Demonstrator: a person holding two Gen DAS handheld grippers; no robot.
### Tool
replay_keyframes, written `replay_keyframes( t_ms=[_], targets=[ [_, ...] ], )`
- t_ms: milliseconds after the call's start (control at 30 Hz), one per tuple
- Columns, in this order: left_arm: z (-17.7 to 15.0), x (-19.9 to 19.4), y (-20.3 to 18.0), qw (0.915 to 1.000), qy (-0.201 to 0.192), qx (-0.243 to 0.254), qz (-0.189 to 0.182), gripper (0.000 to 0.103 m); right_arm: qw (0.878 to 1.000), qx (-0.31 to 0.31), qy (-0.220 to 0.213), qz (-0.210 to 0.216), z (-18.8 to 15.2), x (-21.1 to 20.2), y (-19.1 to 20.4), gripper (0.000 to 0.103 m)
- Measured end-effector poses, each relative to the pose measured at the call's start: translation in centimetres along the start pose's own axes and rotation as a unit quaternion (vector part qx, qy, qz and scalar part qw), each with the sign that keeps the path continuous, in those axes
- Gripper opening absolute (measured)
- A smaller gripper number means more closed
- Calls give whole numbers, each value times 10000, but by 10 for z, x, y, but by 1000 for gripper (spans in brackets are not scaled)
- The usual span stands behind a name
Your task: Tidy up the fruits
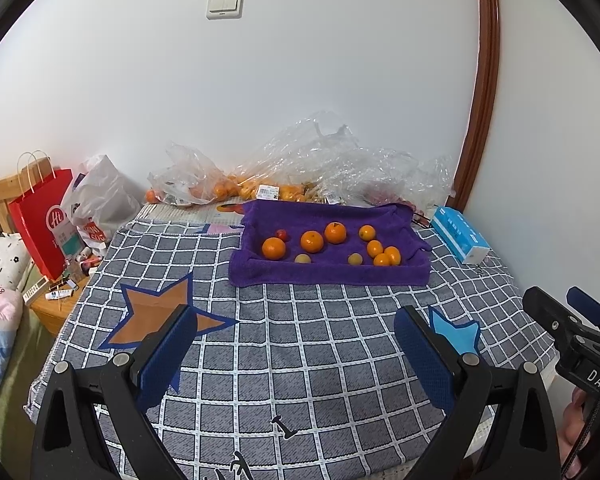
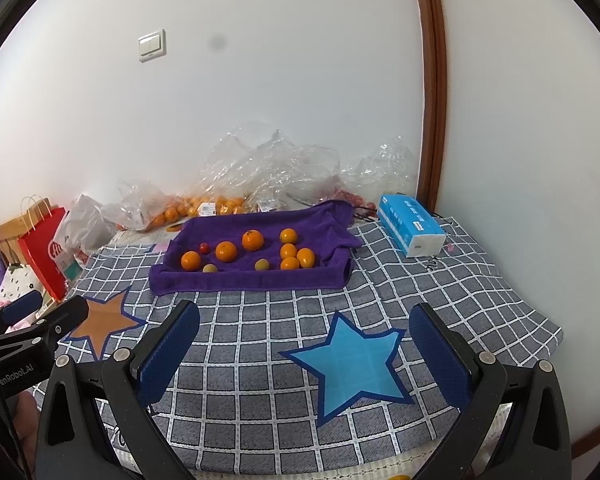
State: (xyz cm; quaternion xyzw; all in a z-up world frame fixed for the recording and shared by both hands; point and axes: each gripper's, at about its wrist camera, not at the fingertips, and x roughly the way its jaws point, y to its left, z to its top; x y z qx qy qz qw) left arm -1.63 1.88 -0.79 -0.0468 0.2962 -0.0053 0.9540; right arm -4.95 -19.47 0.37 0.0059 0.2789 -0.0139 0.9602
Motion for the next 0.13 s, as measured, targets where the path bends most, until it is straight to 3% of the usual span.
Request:
replay_keyframes(
  t_ms=[133],
  targets=[
    [0,1,-1,10000,58,23,-8,99,10000,-16,7,-11,0,1,1,103]
  ],
)
